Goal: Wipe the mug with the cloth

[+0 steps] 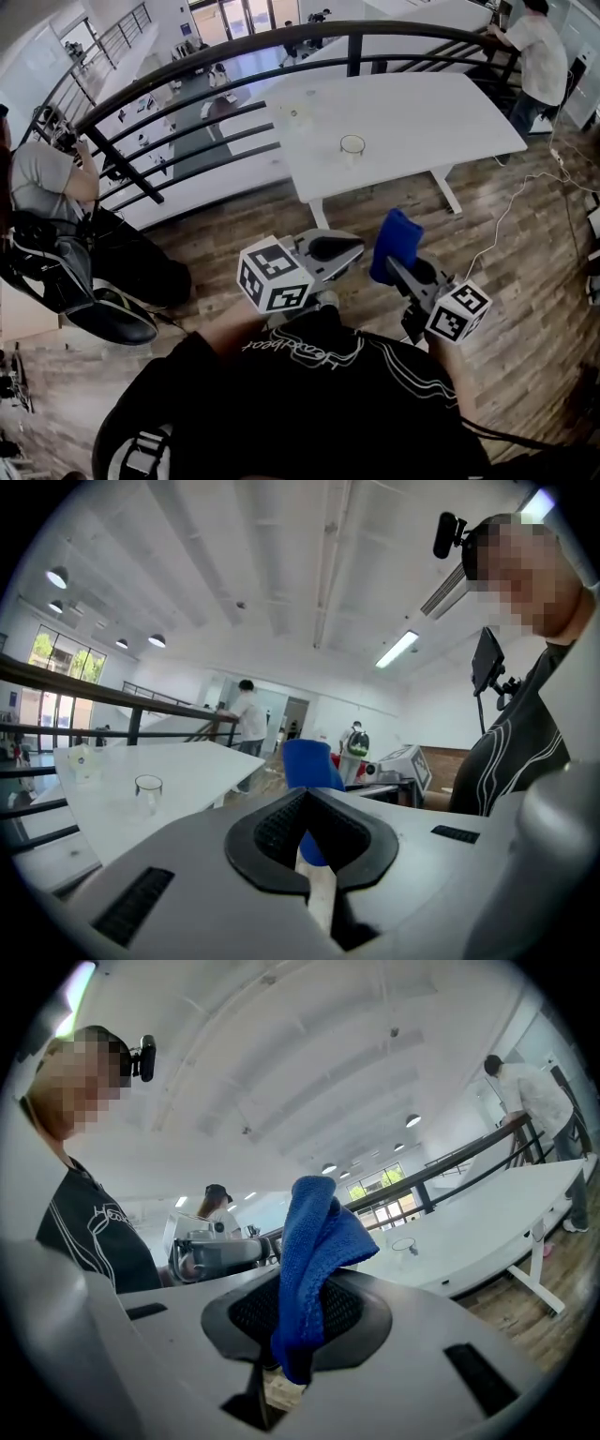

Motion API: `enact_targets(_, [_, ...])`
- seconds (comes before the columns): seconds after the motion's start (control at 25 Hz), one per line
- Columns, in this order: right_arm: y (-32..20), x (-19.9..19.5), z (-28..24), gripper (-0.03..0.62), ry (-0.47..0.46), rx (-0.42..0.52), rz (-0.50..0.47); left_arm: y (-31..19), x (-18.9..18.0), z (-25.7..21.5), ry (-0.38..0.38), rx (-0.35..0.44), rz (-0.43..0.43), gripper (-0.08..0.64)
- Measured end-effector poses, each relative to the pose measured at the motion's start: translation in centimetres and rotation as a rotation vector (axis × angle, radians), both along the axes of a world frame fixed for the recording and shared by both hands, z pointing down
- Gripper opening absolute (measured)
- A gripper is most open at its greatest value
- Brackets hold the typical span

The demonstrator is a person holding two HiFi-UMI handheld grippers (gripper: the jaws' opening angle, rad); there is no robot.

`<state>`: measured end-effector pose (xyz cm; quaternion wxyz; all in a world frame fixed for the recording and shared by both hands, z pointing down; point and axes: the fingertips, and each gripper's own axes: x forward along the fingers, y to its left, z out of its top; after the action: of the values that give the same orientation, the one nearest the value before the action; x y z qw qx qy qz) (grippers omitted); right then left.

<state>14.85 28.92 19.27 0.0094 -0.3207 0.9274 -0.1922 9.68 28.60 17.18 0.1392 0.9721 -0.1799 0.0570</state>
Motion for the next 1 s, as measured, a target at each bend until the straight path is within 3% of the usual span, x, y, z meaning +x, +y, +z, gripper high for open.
enact_targets(0.2, [6.1,-0.1,1.6,0.064,-0.015,0.000,-0.017,6.2,0.1,1.3,-0.008,0.012,-0.026,0.008])
enact_targets(0.52, [3.2,-0.3,3.9,0.064,-0.020,-0.011,0.024,3.2,-0.7,4.5,-0.002,-0.028,-0.019,0.008])
enact_targets(0.76, [5.5,0.9,4.7,0.064,-0.017,-0.013,0.017,5.3,0.2,5.0,-0.006,-0.029,-0.040,0.008])
enact_targets(1.0, [6.9,-4.2,5.9,0.064,-0.007,-0.027,0.020,7.0,-4.7,6.4,0.008,-0.043,-0.033,0.008])
